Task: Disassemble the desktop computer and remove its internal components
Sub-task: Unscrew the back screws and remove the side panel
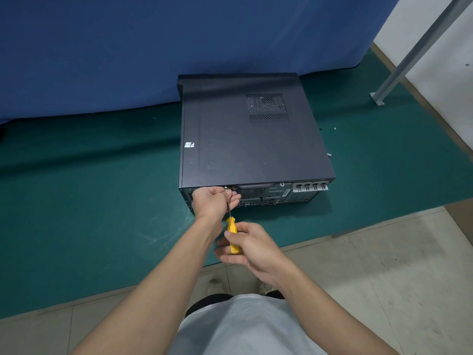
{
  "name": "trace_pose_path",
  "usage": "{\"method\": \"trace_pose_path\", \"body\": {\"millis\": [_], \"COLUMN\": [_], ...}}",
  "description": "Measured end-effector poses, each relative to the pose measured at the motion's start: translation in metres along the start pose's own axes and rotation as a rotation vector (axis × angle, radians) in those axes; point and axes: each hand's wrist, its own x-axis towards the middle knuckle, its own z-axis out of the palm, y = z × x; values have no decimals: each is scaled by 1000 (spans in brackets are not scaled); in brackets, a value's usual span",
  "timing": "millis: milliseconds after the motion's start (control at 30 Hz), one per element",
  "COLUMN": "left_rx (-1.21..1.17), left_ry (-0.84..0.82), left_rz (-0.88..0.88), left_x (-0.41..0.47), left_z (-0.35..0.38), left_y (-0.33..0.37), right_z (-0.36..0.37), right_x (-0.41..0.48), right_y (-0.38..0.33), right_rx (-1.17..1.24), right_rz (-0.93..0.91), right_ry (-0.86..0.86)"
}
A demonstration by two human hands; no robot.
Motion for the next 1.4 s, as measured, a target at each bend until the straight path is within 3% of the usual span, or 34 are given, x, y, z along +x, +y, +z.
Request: {"method": "trace_pose_path", "body": {"millis": [67,267,500,667,833,1000,1400], "left_rx": [-69,44,-127,-40,2,-111,-210], "left_ry": [-53,30,-76,22,100,18,-141], "left_rz": [-31,4,-58,-10,31,-28,-131], "left_x": [0,2,0,4,9,7,6], "left_z": [-2,-3,-4,-3,1,0,-11], "left_y": [0,-3,0,-4,-7,-7,1], "right_z": [-3,5,0,3,9,12,6], "right_x": [-1,1,-1,1,3,7,12], "right_y": [-2,3,-4,-2,1,2,-5], "right_rx": [72,-269,84,-252,-436,-207,-194], "right_rz": [20,-74,3,-106,-141,-75,-68], "right_ry": [-71,173,-24,210,309,287,325]}}
